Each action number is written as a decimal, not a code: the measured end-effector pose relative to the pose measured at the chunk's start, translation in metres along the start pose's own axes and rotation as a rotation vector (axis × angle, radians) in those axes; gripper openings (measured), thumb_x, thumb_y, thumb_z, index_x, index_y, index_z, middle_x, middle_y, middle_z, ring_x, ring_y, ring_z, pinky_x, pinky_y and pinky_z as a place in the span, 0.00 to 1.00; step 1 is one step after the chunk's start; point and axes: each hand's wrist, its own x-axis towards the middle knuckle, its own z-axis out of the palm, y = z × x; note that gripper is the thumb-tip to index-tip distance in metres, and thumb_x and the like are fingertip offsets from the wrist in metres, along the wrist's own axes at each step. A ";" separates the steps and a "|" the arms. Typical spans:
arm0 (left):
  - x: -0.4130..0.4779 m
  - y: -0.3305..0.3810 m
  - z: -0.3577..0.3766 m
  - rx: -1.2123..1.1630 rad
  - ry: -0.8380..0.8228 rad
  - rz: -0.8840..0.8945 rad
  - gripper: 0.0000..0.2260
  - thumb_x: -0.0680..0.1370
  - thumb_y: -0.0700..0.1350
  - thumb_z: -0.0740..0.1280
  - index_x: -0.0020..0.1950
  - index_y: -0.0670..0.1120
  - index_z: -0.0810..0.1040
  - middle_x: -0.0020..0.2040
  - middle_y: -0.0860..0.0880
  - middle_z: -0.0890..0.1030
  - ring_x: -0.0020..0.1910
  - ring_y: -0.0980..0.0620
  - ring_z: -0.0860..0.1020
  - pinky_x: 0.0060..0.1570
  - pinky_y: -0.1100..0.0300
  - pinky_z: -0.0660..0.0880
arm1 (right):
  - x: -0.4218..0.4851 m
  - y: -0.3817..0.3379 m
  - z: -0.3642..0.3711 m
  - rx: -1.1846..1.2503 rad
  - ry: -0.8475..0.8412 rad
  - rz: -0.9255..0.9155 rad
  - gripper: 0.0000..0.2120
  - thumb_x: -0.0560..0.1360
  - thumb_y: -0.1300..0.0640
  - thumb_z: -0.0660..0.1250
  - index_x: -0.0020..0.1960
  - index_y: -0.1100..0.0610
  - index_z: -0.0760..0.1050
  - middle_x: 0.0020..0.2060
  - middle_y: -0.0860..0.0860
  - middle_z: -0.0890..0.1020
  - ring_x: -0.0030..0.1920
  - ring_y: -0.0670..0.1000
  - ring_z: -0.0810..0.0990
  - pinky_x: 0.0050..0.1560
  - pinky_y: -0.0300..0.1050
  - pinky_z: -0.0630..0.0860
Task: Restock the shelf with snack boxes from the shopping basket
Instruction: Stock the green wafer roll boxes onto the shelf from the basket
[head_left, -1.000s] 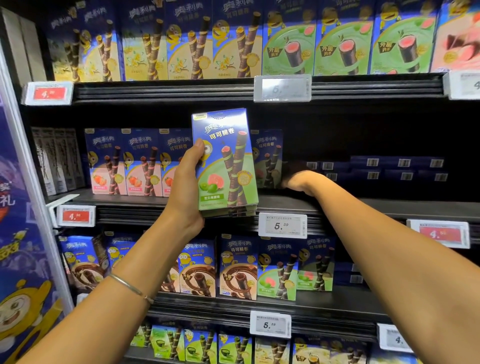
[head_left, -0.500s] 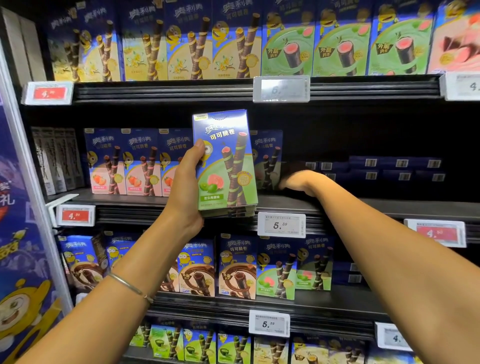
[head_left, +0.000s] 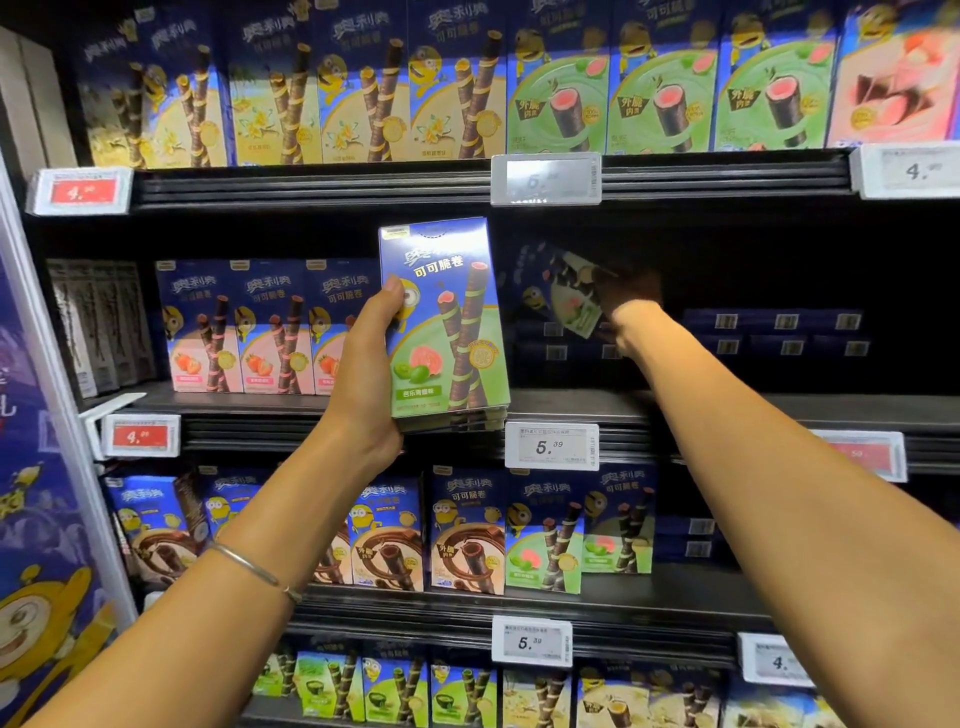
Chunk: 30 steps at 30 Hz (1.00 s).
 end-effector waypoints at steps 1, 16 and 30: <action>0.000 0.000 0.000 -0.002 0.000 0.000 0.18 0.84 0.58 0.63 0.41 0.57 0.89 0.49 0.50 0.89 0.44 0.49 0.88 0.39 0.53 0.85 | 0.002 -0.002 0.000 -0.044 0.065 -0.046 0.16 0.78 0.57 0.69 0.64 0.61 0.79 0.62 0.59 0.82 0.62 0.59 0.80 0.62 0.48 0.77; 0.000 0.001 -0.003 -0.015 0.026 -0.002 0.18 0.84 0.58 0.64 0.41 0.56 0.89 0.48 0.49 0.89 0.44 0.49 0.89 0.38 0.53 0.85 | -0.015 -0.017 0.031 -0.525 -0.254 -0.520 0.23 0.74 0.56 0.73 0.68 0.48 0.77 0.68 0.54 0.77 0.69 0.59 0.74 0.68 0.54 0.74; 0.005 0.001 -0.010 -0.014 0.012 0.011 0.19 0.84 0.58 0.62 0.43 0.57 0.89 0.49 0.50 0.89 0.45 0.49 0.88 0.38 0.53 0.84 | 0.000 0.025 0.029 -0.408 -0.345 -0.191 0.34 0.71 0.63 0.77 0.73 0.57 0.68 0.67 0.57 0.77 0.67 0.59 0.76 0.64 0.51 0.75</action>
